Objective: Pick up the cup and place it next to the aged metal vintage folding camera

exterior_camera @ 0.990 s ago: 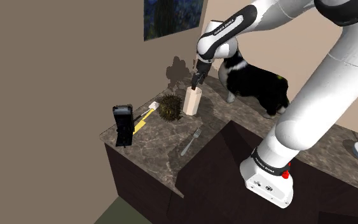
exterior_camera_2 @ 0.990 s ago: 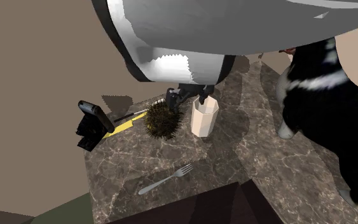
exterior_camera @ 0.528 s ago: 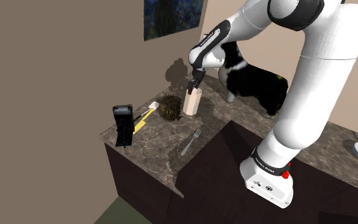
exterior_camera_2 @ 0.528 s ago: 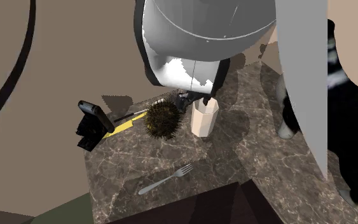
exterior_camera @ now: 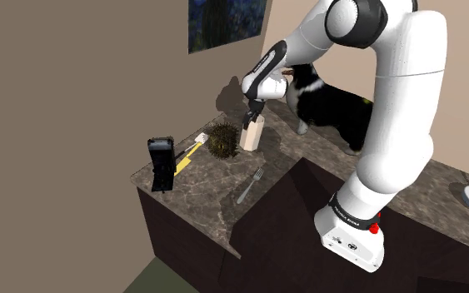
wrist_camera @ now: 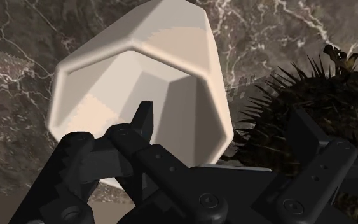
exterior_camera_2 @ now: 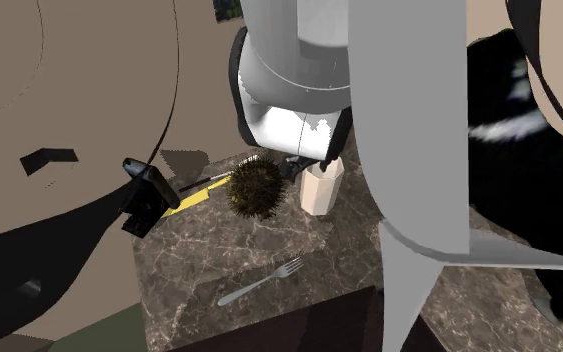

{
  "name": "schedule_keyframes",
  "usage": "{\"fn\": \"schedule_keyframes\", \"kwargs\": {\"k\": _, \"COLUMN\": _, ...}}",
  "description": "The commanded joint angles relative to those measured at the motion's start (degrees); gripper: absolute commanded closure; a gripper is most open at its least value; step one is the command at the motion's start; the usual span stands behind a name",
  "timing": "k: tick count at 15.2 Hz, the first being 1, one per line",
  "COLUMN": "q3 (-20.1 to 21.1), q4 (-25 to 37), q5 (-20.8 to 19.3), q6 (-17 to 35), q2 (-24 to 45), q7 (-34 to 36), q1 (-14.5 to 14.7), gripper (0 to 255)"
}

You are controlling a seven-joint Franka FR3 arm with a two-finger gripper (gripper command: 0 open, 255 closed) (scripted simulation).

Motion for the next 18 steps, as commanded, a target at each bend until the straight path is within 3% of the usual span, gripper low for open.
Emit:
{"fn": "schedule_keyframes", "kwargs": {"k": 1, "q3": 0.5, "q4": 0.4, "q5": 0.6, "q6": 1.0, "q2": 1.5, "q7": -0.4, "q1": -0.3, "gripper": 0}}
{"fn": "schedule_keyframes", "kwargs": {"k": 9, "q3": 0.6, "q4": 0.5, "q5": 0.7, "q6": 1.3, "q2": 1.9, "q7": -0.5, "q1": -0.4, "gripper": 0}}
{"fn": "schedule_keyframes", "kwargs": {"k": 10, "q3": 0.6, "q4": 0.5, "q5": 0.7, "q6": 1.3, "q2": 1.9, "q7": -0.5, "q1": -0.4, "gripper": 255}}
{"fn": "schedule_keyframes", "kwargs": {"k": 18, "q3": 0.6, "q4": 0.6, "q5": 0.7, "q6": 1.3, "q2": 1.9, "q7": -0.5, "q1": -0.4, "gripper": 255}}
